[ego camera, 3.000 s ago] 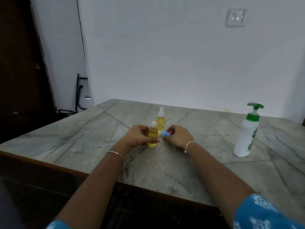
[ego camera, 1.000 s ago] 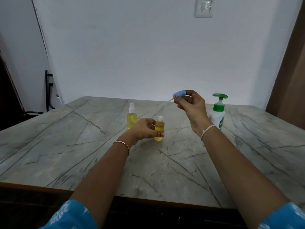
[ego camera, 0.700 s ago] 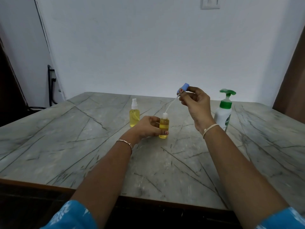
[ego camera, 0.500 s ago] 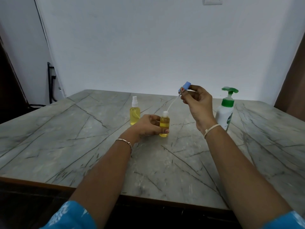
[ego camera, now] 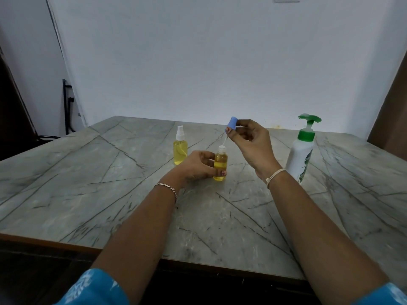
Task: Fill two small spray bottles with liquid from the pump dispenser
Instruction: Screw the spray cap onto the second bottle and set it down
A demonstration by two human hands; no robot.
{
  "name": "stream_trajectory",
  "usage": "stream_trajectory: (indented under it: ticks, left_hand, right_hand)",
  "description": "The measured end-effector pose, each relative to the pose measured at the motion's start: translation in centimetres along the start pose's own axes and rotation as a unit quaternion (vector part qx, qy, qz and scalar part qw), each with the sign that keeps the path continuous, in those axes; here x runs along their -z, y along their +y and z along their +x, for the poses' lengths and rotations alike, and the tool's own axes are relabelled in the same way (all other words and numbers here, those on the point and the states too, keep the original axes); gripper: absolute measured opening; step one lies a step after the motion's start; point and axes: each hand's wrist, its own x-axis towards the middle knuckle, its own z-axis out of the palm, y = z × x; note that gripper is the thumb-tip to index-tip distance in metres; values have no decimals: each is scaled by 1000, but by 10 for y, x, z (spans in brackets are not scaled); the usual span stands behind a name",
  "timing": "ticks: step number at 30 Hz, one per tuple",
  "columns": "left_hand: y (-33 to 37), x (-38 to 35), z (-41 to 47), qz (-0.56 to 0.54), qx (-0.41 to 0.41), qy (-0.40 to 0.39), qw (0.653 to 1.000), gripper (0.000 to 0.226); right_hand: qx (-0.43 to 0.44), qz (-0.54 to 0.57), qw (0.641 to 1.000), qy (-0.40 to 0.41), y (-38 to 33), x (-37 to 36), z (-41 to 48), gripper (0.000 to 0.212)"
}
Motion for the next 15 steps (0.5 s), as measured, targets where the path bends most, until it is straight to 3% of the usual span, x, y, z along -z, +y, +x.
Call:
stream_trajectory:
  ticks: [15]
  left_hand:
    - [0,-3,-2,-8,-17,1,1000,55]
  right_hand:
    - [-55,-102,984,-132,11,6,-4,31]
